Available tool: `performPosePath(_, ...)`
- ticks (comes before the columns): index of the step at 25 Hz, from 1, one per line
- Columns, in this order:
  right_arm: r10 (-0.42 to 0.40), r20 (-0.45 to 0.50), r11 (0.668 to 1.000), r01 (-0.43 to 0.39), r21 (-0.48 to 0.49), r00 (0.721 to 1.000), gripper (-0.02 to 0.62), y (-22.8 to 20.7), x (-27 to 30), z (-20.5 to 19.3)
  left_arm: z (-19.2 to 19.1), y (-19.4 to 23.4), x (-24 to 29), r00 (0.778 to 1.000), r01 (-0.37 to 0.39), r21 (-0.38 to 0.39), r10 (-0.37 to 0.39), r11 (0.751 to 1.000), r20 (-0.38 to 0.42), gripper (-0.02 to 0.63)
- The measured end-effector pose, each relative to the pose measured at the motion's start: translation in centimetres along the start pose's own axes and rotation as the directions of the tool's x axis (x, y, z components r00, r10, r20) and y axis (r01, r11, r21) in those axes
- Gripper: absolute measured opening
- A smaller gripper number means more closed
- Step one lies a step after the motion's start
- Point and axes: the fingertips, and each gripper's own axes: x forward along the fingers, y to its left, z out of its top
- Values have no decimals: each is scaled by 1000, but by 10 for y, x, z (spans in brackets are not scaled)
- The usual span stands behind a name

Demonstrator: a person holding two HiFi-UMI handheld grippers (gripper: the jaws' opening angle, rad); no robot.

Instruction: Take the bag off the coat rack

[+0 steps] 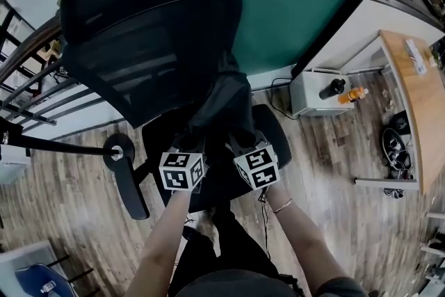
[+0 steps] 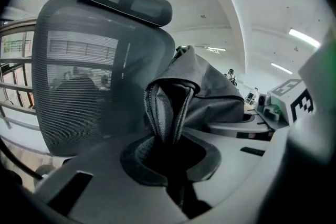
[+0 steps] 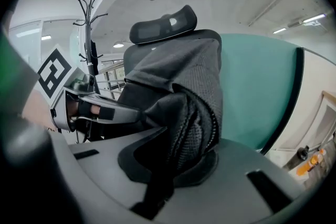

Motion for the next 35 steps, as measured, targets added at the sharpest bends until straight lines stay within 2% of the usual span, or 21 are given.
performPosePath(28, 92, -69, 996, -93, 0, 993, 31, -3, 75, -2, -17, 70, 41, 992, -113, -98, 105, 989, -74, 72)
performPosePath(35, 97, -87, 995, -97, 2, 991, 49, -3, 87, -4, -22, 81, 47, 988, -133, -98, 124, 986, -96, 83)
